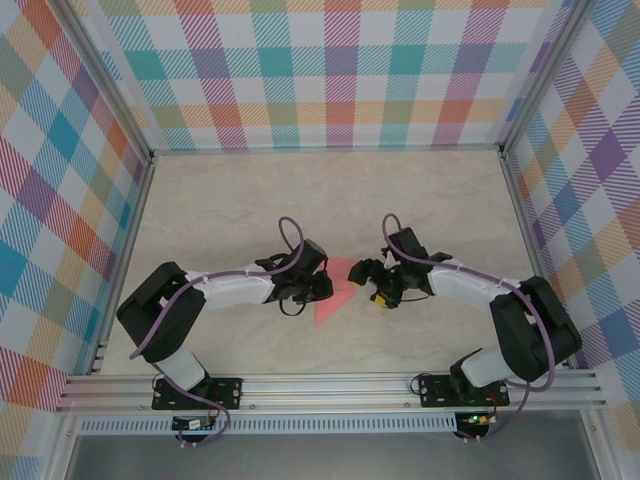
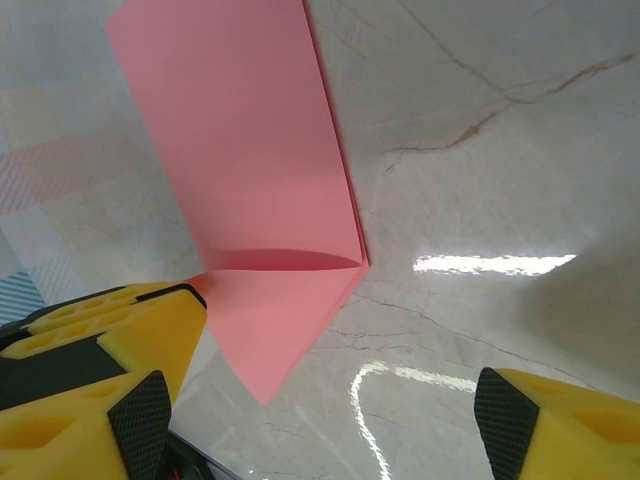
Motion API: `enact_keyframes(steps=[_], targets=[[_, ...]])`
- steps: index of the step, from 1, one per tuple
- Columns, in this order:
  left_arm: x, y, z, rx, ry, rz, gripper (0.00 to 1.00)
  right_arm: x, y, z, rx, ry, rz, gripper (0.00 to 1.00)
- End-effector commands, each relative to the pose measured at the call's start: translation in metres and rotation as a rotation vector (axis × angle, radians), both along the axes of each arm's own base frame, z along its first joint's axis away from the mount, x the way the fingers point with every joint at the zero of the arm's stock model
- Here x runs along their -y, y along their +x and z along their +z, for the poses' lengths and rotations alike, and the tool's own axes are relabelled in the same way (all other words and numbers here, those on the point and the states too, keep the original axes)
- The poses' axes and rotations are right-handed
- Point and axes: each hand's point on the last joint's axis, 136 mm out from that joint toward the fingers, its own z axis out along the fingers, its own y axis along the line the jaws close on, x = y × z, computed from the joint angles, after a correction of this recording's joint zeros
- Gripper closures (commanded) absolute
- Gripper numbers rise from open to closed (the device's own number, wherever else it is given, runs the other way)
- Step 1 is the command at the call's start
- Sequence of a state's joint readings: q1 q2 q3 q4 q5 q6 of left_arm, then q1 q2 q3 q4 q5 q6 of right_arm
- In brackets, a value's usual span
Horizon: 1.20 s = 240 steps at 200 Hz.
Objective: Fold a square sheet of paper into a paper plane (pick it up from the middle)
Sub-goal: Fourth fold the wing at the center of the table.
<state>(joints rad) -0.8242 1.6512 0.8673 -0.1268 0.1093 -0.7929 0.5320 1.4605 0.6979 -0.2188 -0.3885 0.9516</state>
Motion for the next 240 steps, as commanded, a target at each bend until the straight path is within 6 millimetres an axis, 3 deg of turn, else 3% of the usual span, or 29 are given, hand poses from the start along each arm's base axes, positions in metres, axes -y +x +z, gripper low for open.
enact_keyframes(steps=[1,22,62,147,240], targets=[[-0.006,0.001,-0.012,0.021,0.045,-0.004,0.85,-0.017,0.005,0.006,0.0,0.035,0.02,0.2],[-0.008,0.0,-0.017,0.015,0.063,-0.009,0.88,-0.026,0.006,0.004,-0.001,0.047,0.03,0.24],[-0.016,-0.003,-0.025,0.009,0.108,-0.021,0.91,-0.034,0.008,-0.001,-0.001,0.035,0.028,0.41],[-0.028,-0.006,-0.045,0.001,0.162,-0.01,0.93,-0.029,0.008,-0.012,0.019,-0.008,0.012,0.46],[-0.033,-0.007,-0.043,0.012,0.174,-0.003,0.93,-0.038,0.018,-0.016,0.019,0.0,0.02,0.52]])
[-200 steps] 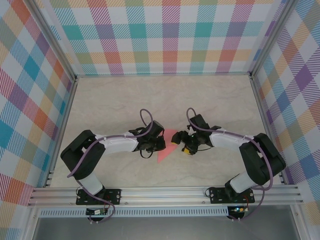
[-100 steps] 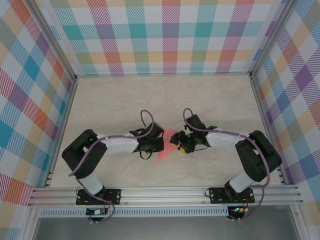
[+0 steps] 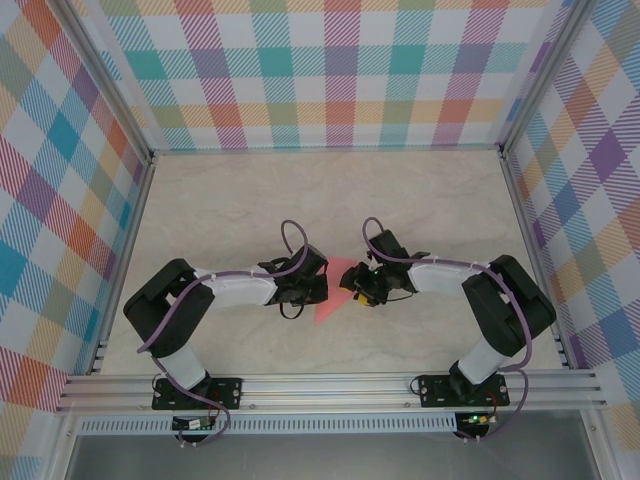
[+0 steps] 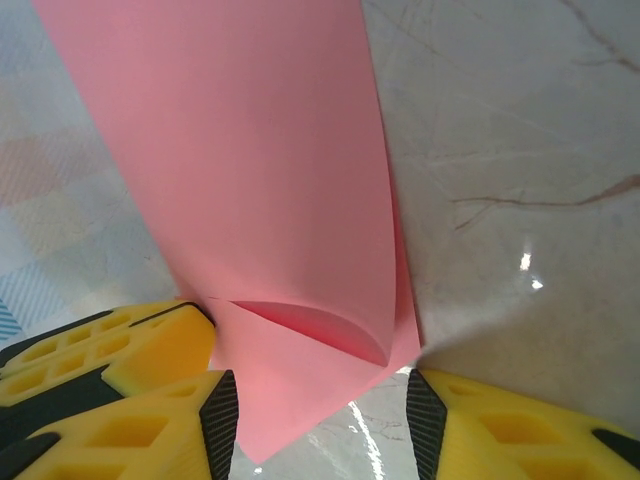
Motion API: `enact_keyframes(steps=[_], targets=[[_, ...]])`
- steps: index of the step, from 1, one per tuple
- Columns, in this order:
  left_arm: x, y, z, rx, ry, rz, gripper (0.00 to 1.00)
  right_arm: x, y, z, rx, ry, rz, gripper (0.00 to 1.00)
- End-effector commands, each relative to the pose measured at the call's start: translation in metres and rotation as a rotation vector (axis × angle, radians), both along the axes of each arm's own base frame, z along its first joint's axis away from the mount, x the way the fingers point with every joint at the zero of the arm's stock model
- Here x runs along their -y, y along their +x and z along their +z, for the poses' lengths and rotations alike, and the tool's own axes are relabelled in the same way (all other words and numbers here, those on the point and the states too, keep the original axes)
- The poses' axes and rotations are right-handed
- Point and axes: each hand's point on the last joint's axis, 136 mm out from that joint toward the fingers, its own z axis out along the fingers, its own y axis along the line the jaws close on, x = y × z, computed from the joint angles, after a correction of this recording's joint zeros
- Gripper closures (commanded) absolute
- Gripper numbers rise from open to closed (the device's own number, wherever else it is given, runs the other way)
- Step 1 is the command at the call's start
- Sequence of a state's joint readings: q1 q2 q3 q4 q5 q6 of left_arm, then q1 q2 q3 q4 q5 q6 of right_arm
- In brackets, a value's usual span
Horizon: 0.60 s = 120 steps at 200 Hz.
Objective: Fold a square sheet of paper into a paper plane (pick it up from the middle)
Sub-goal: Fourth fold the wing at the center of the table.
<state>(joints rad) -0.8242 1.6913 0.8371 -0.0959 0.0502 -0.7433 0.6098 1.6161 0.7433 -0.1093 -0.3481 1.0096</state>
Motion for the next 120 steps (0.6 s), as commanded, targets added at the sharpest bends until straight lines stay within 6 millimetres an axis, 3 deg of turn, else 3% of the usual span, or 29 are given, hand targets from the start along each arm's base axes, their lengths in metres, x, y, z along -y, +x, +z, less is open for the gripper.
enact_keyframes(steps=[1,120], targets=[[-0.021,-0.009,-0.021,-0.018,0.097,0.01,0.93,-0.011,0.011,0.009,0.037,0.025,0.008,0.52],[-0.02,-0.008,-0.016,-0.014,0.092,0.001,0.93,-0.026,0.009,0.015,0.051,0.126,0.045,0.71]])
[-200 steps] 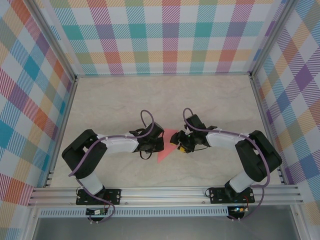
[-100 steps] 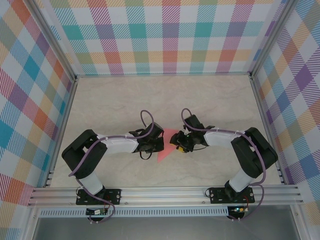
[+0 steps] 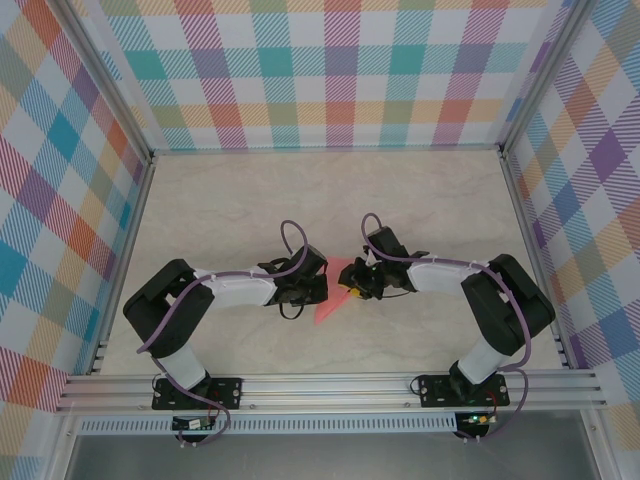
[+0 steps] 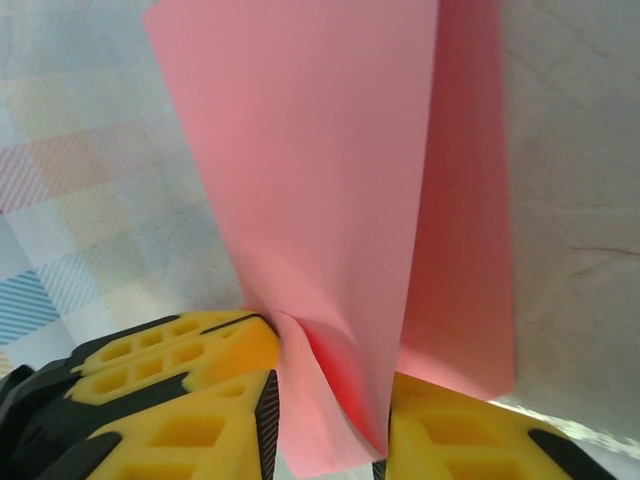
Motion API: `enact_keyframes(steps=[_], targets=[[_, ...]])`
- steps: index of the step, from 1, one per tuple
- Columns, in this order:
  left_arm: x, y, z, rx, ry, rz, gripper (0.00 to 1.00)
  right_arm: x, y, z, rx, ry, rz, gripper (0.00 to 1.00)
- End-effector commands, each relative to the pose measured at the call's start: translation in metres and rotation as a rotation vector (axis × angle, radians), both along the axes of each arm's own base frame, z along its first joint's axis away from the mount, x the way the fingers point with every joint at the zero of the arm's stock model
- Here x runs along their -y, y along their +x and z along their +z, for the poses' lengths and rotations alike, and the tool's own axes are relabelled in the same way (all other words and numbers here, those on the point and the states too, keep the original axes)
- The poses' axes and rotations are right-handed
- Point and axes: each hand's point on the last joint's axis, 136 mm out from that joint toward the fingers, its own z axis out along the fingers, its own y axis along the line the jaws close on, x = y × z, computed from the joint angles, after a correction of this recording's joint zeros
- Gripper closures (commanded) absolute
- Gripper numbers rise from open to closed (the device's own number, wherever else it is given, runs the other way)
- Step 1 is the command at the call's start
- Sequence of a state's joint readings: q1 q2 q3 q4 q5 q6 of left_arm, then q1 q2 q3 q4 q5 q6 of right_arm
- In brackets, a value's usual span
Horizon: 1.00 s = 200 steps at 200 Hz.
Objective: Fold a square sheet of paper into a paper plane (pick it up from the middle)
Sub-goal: Fourth fold the wing at the center of the table.
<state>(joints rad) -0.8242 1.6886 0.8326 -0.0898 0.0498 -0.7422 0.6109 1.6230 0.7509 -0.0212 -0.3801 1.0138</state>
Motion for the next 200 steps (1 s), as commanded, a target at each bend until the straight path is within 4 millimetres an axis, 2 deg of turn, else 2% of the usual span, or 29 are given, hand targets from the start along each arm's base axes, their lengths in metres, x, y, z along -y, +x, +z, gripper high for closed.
enact_keyframes(steps=[1,54,93,138,158,200], targets=[[-0.02,-0.008,-0.016,-0.017,0.095,0.001,0.93,-0.011,-0.003,0.002,-0.004,0.053,0.034,0.71],[-0.018,0.0,0.009,0.011,0.056,-0.019,0.85,-0.019,-0.013,-0.004,-0.017,0.109,0.096,0.77],[-0.03,0.01,0.033,0.044,0.025,-0.004,0.76,-0.02,-0.011,-0.001,-0.002,0.106,0.096,0.92],[-0.053,0.016,0.075,0.128,-0.029,0.032,0.51,-0.02,-0.011,0.01,0.025,0.012,0.065,0.97],[-0.057,0.012,0.087,0.157,-0.066,0.021,0.39,-0.019,-0.012,0.021,0.044,-0.056,0.033,0.98],[-0.061,0.003,0.106,0.247,-0.132,-0.013,0.22,-0.02,-0.009,0.05,0.077,-0.152,-0.065,0.99]])
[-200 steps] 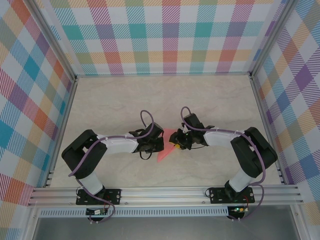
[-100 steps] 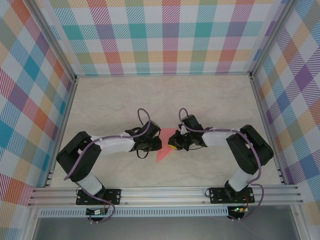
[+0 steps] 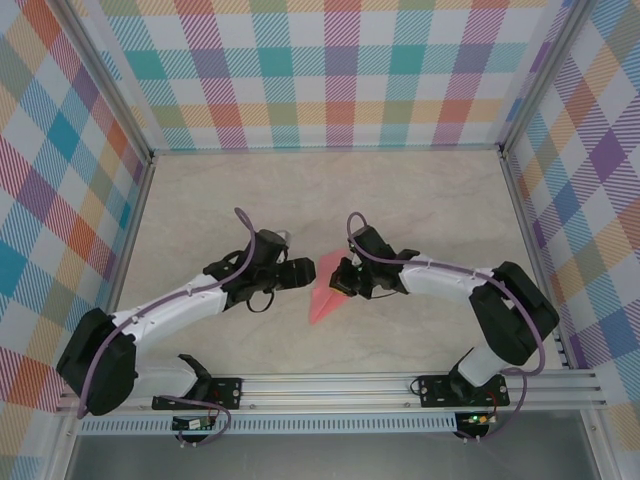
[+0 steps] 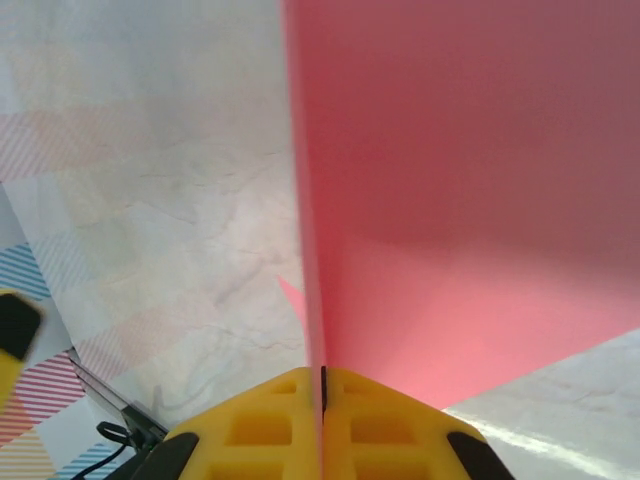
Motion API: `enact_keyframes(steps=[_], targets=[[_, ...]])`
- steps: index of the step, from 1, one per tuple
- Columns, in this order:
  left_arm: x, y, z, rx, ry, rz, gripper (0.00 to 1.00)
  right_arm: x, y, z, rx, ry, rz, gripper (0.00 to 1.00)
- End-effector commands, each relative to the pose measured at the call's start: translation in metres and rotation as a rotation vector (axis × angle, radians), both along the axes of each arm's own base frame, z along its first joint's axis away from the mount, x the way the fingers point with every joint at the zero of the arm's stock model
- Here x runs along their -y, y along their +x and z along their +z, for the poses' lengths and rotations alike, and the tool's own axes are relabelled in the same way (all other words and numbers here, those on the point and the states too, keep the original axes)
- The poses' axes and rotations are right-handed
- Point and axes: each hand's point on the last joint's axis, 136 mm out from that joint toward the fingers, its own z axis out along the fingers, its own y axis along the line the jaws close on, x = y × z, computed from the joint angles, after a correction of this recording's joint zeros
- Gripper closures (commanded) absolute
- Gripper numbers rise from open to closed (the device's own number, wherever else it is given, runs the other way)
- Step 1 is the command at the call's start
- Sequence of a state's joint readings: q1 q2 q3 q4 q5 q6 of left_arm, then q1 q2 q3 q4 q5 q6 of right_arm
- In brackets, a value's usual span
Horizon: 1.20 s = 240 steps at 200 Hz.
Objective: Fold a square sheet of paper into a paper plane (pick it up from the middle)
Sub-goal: Fourth fold the wing at the center of the table.
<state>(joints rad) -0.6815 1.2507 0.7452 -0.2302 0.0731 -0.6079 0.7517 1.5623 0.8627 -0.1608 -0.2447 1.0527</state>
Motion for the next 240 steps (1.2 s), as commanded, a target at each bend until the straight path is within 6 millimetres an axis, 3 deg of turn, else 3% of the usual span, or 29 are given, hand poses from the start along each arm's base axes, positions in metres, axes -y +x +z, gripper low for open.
enact_keyframes(steps=[1,52,90,118,174,213,240], targets=[[-0.003,-0.006,0.008,0.051,-0.027,-0.035,0.21,0.009,0.004,0.016,0.01,-0.091,-0.104,0.99],[0.004,-0.015,0.028,0.181,-0.104,-0.137,0.11,0.021,0.008,0.035,-0.003,-0.134,-0.348,1.0],[0.024,-0.023,0.014,0.234,-0.106,-0.274,0.1,0.037,0.006,0.022,-0.078,-0.196,-0.486,1.0],[0.036,-0.03,-0.003,0.29,-0.008,-0.361,0.17,0.029,0.0,0.008,-0.15,-0.209,-0.466,1.0],[0.025,-0.025,-0.031,0.346,0.16,-0.391,0.22,0.001,-0.002,-0.004,-0.217,-0.161,-0.367,0.9],[0.029,-0.027,-0.034,0.328,0.132,-0.384,0.22,-0.002,-0.002,-0.001,-0.237,-0.137,-0.323,0.9],[0.031,-0.026,-0.02,0.355,0.086,-0.356,0.21,0.013,0.018,0.013,-0.179,-0.121,-0.326,0.91]])
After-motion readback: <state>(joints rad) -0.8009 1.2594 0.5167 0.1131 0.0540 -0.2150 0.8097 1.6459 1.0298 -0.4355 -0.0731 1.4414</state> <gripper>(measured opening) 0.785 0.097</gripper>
